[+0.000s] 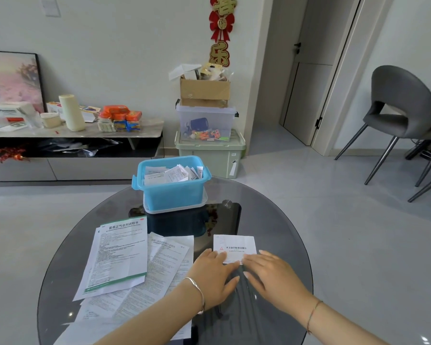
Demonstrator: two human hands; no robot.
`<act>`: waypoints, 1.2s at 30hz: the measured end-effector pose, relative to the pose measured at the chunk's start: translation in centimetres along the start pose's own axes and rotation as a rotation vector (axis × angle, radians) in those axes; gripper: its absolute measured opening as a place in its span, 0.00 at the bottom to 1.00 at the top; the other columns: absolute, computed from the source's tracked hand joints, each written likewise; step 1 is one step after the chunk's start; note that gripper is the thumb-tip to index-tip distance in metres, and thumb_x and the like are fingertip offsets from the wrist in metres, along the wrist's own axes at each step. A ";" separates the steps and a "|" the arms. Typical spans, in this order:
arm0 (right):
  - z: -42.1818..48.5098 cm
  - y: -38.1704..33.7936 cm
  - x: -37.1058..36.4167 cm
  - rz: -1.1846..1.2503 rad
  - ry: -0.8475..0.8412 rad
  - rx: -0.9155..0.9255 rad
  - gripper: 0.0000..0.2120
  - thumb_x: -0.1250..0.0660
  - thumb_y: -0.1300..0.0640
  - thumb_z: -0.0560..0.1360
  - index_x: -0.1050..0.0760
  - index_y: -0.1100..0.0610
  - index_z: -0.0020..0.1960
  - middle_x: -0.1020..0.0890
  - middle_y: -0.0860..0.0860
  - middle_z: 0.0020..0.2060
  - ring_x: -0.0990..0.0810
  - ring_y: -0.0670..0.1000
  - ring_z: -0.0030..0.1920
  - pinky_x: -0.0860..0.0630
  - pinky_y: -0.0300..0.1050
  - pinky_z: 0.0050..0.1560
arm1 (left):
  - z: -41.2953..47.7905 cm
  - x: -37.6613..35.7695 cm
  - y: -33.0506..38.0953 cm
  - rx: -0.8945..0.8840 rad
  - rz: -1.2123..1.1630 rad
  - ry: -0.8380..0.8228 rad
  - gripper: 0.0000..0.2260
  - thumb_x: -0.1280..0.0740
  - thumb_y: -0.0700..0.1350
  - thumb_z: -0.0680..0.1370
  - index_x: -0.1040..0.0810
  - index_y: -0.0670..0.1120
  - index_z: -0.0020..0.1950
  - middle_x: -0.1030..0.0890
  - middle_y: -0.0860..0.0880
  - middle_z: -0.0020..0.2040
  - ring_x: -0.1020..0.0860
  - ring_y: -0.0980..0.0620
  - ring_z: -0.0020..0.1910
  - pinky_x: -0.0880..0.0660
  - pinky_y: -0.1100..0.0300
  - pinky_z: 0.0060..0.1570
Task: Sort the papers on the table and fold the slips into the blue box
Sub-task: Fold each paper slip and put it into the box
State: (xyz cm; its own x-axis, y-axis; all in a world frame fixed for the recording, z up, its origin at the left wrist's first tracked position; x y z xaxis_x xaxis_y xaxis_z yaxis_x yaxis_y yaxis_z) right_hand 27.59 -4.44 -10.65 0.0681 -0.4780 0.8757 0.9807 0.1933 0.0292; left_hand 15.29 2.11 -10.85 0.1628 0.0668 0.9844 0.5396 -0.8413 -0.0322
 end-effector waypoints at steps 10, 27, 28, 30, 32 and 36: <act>1.1 1.2 -1.2 -0.114 -0.093 0.037 0.14 0.43 0.42 0.74 0.24 0.45 0.36 0.21 0.39 0.31 0.24 0.42 0.29 0.30 0.33 0.28 | -1.6 -0.1 -2.5 0.004 0.081 0.001 0.24 0.55 0.58 0.82 0.34 0.47 0.72 0.30 0.48 0.70 0.32 0.47 0.69 0.48 0.48 0.73; 3.1 -0.2 -0.6 -0.064 -0.068 0.078 0.19 0.18 0.62 0.52 0.22 0.49 0.37 0.25 0.43 0.26 0.28 0.45 0.25 0.44 0.36 0.27 | 0.1 1.5 -4.1 -0.041 -0.026 0.259 0.21 0.22 0.57 0.63 0.18 0.56 0.55 0.17 0.56 0.51 0.19 0.59 0.49 0.24 0.68 0.47; 2.8 -0.1 -0.2 -0.008 -0.034 0.081 0.18 0.19 0.64 0.54 0.21 0.50 0.39 0.24 0.43 0.27 0.28 0.45 0.27 0.42 0.35 0.27 | 0.3 1.2 -4.2 -0.051 0.062 0.225 0.19 0.18 0.55 0.55 0.16 0.57 0.43 0.18 0.57 0.36 0.19 0.60 0.33 0.26 0.69 0.31; 2.5 -0.1 0.1 0.072 -0.005 0.107 0.18 0.20 0.64 0.59 0.20 0.51 0.44 0.20 0.42 0.33 0.25 0.45 0.32 0.35 0.33 0.32 | 0.9 0.5 -4.1 -0.058 0.154 0.233 0.20 0.17 0.51 0.47 0.18 0.55 0.35 0.25 0.56 0.24 0.27 0.59 0.21 0.35 0.69 0.19; 2.3 -0.4 0.4 0.125 0.005 0.159 0.11 0.23 0.60 0.66 0.20 0.51 0.46 0.18 0.41 0.40 0.23 0.44 0.38 0.31 0.32 0.42 | 0.3 1.1 -2.3 -0.111 0.309 0.200 0.18 0.19 0.49 0.50 0.17 0.51 0.38 0.25 0.54 0.24 0.27 0.57 0.21 0.39 0.67 0.21; 1.2 -1.0 0.1 0.116 -0.026 0.178 0.11 0.39 0.53 0.73 0.17 0.48 0.43 0.18 0.40 0.38 0.22 0.43 0.37 0.28 0.34 0.37 | -0.6 0.6 -0.2 -0.228 0.291 0.188 0.07 0.25 0.49 0.64 0.20 0.50 0.37 0.21 0.53 0.32 0.23 0.54 0.32 0.32 0.63 0.29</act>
State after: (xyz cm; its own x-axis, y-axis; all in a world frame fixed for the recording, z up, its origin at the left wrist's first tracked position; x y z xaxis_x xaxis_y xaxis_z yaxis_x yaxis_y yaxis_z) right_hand 26.37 -3.68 -10.02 0.1720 -0.4215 0.8904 0.9183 0.3957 0.0099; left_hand 14.81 2.02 -10.15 0.1165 -0.2725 0.9551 0.2931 -0.9094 -0.2952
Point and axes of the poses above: each hand's wrist, its own z-axis towards the middle knuckle, its own x-axis out of the back of the hand, y = z × x, the point moved 5 cm from there along z, towards the middle knuckle
